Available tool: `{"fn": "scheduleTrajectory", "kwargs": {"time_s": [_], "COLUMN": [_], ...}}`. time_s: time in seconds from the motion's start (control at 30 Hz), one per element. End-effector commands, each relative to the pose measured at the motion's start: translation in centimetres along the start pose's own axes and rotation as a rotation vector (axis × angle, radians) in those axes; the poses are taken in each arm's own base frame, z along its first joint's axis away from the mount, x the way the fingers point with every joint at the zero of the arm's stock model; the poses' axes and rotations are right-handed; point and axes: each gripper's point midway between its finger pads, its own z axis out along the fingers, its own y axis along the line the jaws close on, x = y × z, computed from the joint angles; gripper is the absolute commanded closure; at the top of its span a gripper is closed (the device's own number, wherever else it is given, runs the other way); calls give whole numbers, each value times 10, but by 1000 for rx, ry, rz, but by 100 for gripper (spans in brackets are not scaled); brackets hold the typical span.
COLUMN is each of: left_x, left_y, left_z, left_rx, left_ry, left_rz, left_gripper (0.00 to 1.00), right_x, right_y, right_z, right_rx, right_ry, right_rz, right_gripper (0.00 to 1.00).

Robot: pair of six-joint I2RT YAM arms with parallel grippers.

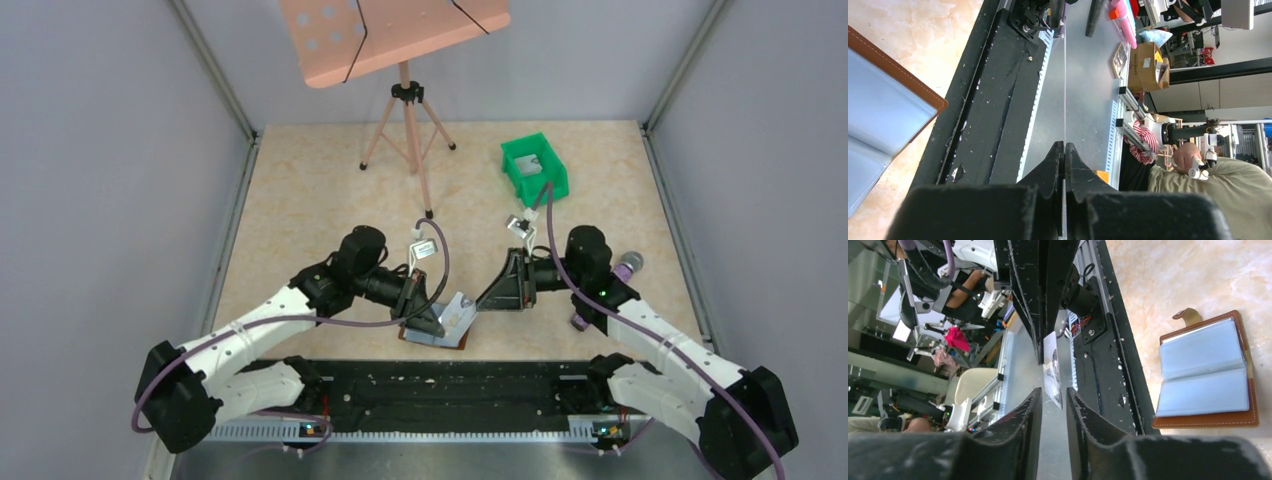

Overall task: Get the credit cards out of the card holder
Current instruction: Place the credit card in the storage box.

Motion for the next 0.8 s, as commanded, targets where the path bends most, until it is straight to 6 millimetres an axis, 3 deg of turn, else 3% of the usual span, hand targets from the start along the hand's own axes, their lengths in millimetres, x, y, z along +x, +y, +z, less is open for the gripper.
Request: {"fn": "scheduleTrajectory", "kwargs": {"time_s": [0.0,0.07,0.37,0.43,0.6,0.67,0.77], "left_x": [-17,-19,-29,-31,-33,-34,-33], "left_y": [-13,-12,-9,-4,4,8,16], "left_z": [0,1,0,-1,-7,-10,-13], "left_rx": [45,41,0,-35,-84,-115,-172], "left_ry": [-17,-20,-41,-45,-68,-82,-95], "left_rz": [74,79,103,93,87,94,96], "left_gripper": [100,100,99,86,38,26,15], "right_x": [-7,-9,-12,-18,-34,-39,-49], "right_y": [12,18,27,25,12,6,-2], "right_z": [0,-1,-3,-3,-6,-9,-15], "right_rx": [-43,-65,-69,-39,46,83,127], "right_ry": [-30,-42,-62,-81,-146,-167,-200], "right_rz": [-73,-83,-93,-85,-53,-45,-35], "right_gripper": [86,99,100,100,100,100,100]}}
